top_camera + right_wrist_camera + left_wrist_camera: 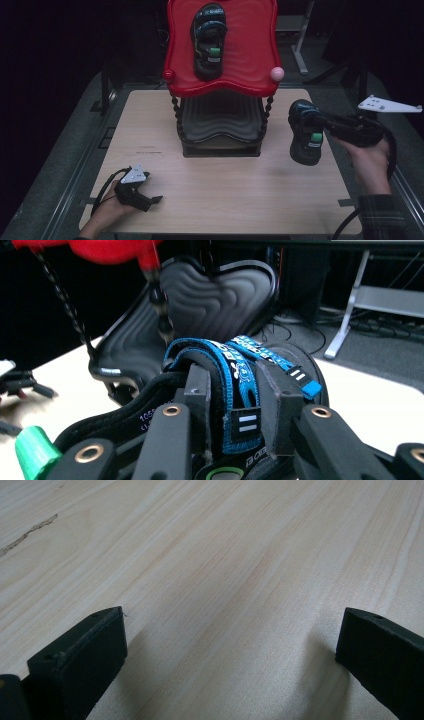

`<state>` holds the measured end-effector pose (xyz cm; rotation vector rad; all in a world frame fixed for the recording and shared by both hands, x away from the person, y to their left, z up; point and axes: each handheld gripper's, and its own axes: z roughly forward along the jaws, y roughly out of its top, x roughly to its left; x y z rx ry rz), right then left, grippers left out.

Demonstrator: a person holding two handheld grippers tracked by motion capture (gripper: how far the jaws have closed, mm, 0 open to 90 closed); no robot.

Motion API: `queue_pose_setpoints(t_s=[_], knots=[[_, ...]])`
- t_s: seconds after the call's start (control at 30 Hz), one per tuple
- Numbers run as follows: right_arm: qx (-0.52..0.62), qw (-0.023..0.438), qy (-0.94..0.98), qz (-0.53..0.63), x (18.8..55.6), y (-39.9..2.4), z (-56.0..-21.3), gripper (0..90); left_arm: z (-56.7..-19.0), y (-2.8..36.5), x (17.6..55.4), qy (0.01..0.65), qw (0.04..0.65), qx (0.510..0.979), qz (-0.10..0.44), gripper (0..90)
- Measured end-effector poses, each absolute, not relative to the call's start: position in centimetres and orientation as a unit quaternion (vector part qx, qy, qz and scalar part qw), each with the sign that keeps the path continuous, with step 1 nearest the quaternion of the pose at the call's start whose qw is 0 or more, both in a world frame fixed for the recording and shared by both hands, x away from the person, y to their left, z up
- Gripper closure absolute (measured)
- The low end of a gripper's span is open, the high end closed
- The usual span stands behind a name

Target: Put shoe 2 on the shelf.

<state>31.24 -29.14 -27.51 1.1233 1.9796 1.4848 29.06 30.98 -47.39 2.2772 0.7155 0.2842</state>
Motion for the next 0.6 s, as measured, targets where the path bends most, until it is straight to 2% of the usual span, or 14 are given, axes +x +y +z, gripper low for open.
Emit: queue_pose_setpoints(t_s=[0.6], knots=[[0.372,0.238,0.695,0.568,32.4,-28.6,-18.4,68.8,-47.4,31.0,29.1,0.276,0.358,0.885,0.110,0.0]])
